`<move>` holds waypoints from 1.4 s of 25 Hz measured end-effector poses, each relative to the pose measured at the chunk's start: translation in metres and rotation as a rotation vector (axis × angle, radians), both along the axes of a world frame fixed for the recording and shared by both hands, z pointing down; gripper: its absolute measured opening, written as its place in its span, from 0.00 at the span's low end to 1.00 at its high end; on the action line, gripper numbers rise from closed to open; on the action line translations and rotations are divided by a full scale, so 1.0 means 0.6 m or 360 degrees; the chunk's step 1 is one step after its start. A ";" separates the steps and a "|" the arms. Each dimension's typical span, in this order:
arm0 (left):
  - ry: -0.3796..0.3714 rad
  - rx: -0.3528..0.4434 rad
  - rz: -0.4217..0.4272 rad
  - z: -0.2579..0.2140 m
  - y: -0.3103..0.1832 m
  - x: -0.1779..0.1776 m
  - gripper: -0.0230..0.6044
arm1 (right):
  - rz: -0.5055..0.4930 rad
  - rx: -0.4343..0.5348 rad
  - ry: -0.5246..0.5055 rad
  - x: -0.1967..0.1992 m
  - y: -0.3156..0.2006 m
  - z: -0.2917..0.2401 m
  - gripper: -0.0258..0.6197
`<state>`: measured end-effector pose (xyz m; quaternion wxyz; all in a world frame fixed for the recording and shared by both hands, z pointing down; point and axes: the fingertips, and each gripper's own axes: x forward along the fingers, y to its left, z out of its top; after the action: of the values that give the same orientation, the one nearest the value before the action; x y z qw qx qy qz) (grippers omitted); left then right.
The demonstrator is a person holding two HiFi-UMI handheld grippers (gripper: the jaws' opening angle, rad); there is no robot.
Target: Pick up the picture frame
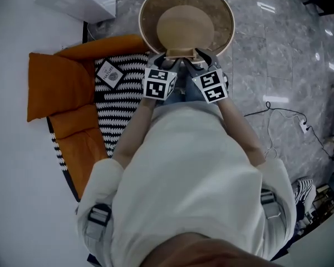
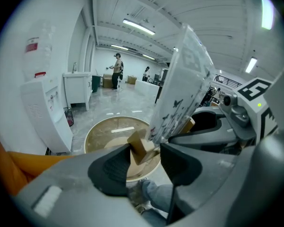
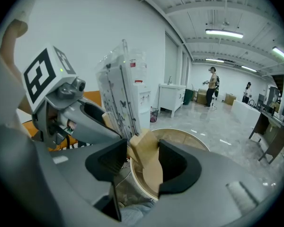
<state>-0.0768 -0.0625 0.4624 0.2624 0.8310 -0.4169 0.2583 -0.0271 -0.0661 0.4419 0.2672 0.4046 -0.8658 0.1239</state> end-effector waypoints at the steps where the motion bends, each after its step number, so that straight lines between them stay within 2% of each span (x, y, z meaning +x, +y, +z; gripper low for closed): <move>1: 0.0000 0.0010 0.0003 -0.007 0.003 -0.001 0.35 | -0.0001 0.0008 -0.0005 -0.001 0.003 -0.007 0.37; 14: 0.0046 0.0108 0.0014 -0.063 0.018 -0.017 0.35 | -0.0019 0.0122 -0.0044 -0.014 0.021 -0.065 0.36; 35: 0.0065 0.0113 -0.0006 -0.066 0.016 -0.020 0.35 | -0.0041 0.0171 -0.0015 -0.016 0.020 -0.071 0.34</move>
<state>-0.0885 -0.0529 0.4227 0.2417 0.8441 -0.4219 0.2258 -0.0364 -0.0539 0.3994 0.2425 0.4067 -0.8775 0.0759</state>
